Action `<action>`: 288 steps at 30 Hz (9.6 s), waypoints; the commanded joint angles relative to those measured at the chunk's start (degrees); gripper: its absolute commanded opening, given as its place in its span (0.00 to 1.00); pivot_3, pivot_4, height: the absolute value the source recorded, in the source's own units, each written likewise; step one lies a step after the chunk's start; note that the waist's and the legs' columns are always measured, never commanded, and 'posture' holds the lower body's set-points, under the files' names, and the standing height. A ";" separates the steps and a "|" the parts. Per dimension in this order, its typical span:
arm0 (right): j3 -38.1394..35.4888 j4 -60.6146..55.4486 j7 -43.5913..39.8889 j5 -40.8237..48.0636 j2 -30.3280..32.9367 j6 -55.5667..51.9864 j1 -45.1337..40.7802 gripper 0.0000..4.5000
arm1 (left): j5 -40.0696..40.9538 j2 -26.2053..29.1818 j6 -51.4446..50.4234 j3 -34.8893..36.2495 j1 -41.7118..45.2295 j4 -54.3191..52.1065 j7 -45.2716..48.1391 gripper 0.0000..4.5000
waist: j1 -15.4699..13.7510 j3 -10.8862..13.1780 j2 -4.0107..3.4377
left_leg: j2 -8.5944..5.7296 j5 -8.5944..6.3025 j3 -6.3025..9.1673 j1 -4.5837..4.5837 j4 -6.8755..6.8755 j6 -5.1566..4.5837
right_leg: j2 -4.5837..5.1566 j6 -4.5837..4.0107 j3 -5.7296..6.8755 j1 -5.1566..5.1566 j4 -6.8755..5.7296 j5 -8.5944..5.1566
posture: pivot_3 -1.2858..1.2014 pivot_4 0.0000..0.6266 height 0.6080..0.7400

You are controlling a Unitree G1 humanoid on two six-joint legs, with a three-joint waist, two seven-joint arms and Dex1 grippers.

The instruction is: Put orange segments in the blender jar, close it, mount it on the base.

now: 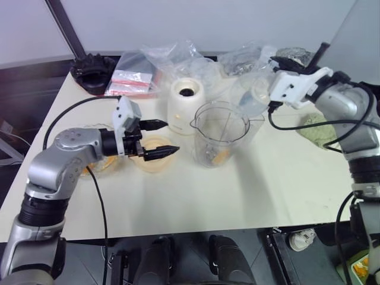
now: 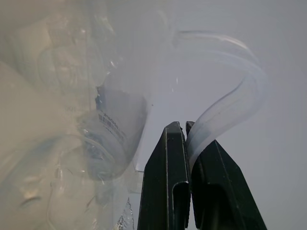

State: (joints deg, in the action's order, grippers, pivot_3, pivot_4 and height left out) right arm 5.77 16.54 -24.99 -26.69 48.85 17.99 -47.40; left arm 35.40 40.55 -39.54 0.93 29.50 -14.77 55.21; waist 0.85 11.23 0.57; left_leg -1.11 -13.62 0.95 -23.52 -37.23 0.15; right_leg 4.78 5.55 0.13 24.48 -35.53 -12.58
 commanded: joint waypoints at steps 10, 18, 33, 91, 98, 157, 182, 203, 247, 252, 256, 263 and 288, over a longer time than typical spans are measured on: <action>-19.07 -11.08 2.14 22.10 -11.59 -30.52 3.22 0.01 | 4.55 -0.67 -1.61 2.14 2.22 -2.71 0.52 1.00 | -0.34 -0.01 0.02 | 0.01 0.01 0.05 0.02 -0.07 0.00 | 0.01 0.02 -0.02 -0.01 -0.20 0.02 | 0.52 0.24 1.00; -38.40 -19.51 16.06 34.41 -20.65 -45.74 9.45 0.01 | 7.95 -3.61 -3.57 0.88 3.23 -3.89 0.49 1.00 | -0.24 -0.02 0.02 | -0.01 0.01 0.07 0.07 -0.23 0.00 | 0.03 0.01 -0.02 -0.03 -0.43 0.01 | 0.52 0.24 1.00; -44.03 -3.99 24.57 37.00 -28.03 -28.82 30.61 0.01 | 6.98 -5.35 -3.36 -3.24 2.77 -3.57 1.66 1.00 | 0.47 -0.08 -0.07 | 0.02 0.02 -0.60 0.68 -0.20 -0.02 | -0.22 -0.26 -0.68 -0.18 -0.64 -0.02 | 0.52 0.24 1.00; -32.24 -32.02 28.46 40.34 -32.60 -32.73 54.92 0.99 | -4.79 -3.18 3.03 -6.85 -1.41 0.91 4.94 1.00 | 1.29 -0.11 0.15 | 0.14 0.00 -0.76 0.86 0.15 -0.01 | -0.18 0.07 -1.03 -0.20 -0.47 -0.24 | 0.52 0.24 1.00; -39.41 -52.76 16.28 52.66 -27.89 -40.27 70.94 0.99 | -9.17 2.39 8.06 -6.49 0.85 7.39 8.35 1.00 | 0.97 -0.12 0.18 | 0.21 -0.02 -0.73 0.72 0.14 0.01 | -0.14 0.08 -0.98 -0.11 -0.32 -0.26 | 0.52 0.24 1.00; -33.24 -58.84 5.37 78.45 -5.88 -55.81 61.79 1.00 | -41.96 -8.90 48.76 -12.42 53.75 73.78 31.33 0.06 | -1.60 -0.04 0.82 | -0.05 -0.43 -0.76 -0.90 -1.00 -0.72 | 0.15 0.67 -0.71 0.36 0.52 0.54 | 0.52 0.24 1.00; -23.17 -50.22 13.46 56.82 -16.44 -50.62 45.03 1.00 | -49.19 -36.41 24.86 -16.37 77.76 90.70 25.62 0.06 | -1.47 0.03 0.71 | -0.06 -0.54 -0.77 -0.90 -1.04 -0.92 | -0.14 1.08 -0.86 0.45 0.35 0.52 | 0.52 0.24 1.00; -22.43 -52.50 15.24 52.00 -23.27 -50.41 48.07 1.00 | -53.86 -40.45 29.88 -19.43 71.84 91.21 27.03 0.06 | -1.56 -0.04 0.64 | -0.06 -0.54 -0.77 -0.72 -1.13 -0.92 | -0.11 1.01 -0.91 0.25 0.32 0.53 | 0.52 0.24 1.00; -10.53 -24.71 12.42 37.46 -33.74 -34.34 31.47 0.21 | -50.97 -36.74 36.75 -17.91 62.82 89.31 37.29 0.06 | -0.12 -0.08 0.58 | -0.07 -0.54 -0.80 -0.10 -1.07 -0.92 | -0.15 1.04 -0.98 -0.13 0.04 0.55 | 0.52 0.24 1.00; -9.71 -24.73 12.74 36.40 -34.79 -34.39 31.68 0.21 | -52.13 -35.89 37.76 -19.01 60.49 89.04 37.17 0.06 | 0.04 -0.10 0.57 | -0.06 -0.54 -0.82 -0.01 -1.06 -0.92 | -0.15 1.05 -1.02 -0.20 0.04 0.55 | 0.52 0.24 1.00; -9.87 -24.33 12.57 36.54 -34.94 -34.52 31.35 0.21 | -53.77 -36.45 34.93 -20.21 60.12 88.93 34.10 0.06 | 0.00 -0.14 0.56 | -0.06 -0.54 -0.81 0.06 -1.06 -0.92 | -0.17 1.04 -1.02 -0.26 0.01 0.55 | 0.52 0.24 1.00; -10.25 -23.43 12.69 36.48 -35.06 -34.34 30.82 0.21 | -52.88 -37.81 31.61 -19.71 57.90 87.65 31.17 0.06 | -0.03 -0.46 0.49 | -0.05 -0.54 -0.80 0.14 -1.06 -0.92 | -0.16 1.05 -1.02 -0.37 0.03 0.54 | 0.52 0.24 1.00; -9.99 -20.29 12.23 35.19 -34.77 -33.58 30.40 0.21 | -55.23 -40.64 8.87 -23.99 43.39 74.25 14.46 0.06 | -0.31 -2.58 0.15 | -0.07 -0.61 -0.45 1.51 -0.88 -0.85 | 0.18 1.12 -0.74 -2.11 0.96 0.17 | 0.52 0.24 1.00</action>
State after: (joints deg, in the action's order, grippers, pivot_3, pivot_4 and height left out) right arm -5.75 0.53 -11.60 8.67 14.45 -18.04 -14.78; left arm -15.46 1.79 -27.25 -16.66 80.35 53.26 73.87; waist 0.54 8.64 0.71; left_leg -1.17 -14.24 0.57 -21.96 -38.01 -0.70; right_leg 4.96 6.67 -0.56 22.31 -34.32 -12.41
